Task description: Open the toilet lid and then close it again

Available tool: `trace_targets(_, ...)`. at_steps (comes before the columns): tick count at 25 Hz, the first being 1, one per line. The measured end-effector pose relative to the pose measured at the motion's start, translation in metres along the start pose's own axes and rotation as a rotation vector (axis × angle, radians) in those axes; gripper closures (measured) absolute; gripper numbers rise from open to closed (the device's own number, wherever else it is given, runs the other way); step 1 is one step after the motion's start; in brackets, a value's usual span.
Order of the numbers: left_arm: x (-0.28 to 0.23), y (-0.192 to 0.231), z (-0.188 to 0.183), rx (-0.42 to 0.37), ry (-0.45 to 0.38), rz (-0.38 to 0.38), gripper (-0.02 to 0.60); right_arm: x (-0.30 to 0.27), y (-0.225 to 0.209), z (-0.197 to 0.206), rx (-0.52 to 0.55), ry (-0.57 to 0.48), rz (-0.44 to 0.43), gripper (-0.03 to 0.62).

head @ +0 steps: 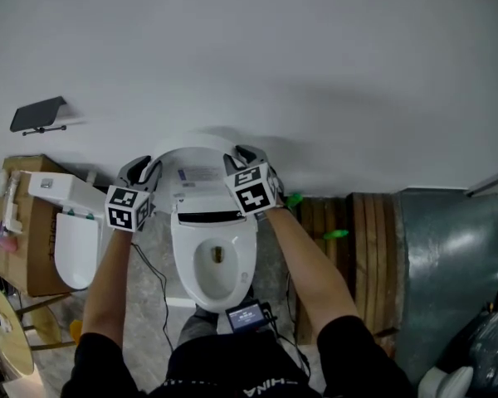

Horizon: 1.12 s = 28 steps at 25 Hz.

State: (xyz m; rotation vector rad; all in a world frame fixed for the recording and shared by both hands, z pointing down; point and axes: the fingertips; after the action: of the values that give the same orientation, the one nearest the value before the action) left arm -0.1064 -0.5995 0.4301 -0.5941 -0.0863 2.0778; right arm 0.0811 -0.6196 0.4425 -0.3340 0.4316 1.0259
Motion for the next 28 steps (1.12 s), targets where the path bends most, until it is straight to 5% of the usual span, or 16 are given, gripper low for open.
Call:
trace_targets(7,0.048,-0.025,-0.019,0.062,-0.127,0.003,0.397,0.028,0.018,0.021,0.027,-0.018,-0.055,0.473)
trace_targets(11,0.075,-0.028,-0.026,0.174,-0.203,0.006,0.373,0.053,0.034,0.036,0.058,-0.014,-0.068,0.467)
trace_targets(28,0.152,-0.115,0.031,0.353,-0.148,0.305,0.373,0.138,0.095,0.133,0.131,0.053,0.02,0.45)
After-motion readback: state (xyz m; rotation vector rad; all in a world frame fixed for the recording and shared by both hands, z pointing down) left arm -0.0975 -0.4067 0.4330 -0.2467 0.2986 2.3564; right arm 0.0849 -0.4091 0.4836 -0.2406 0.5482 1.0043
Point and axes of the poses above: the fingertips, and each gripper's own axes: x backward along the fingers, y to its left, z out of its underside, and after that the axes turned 11 degrees about -x, right-handed
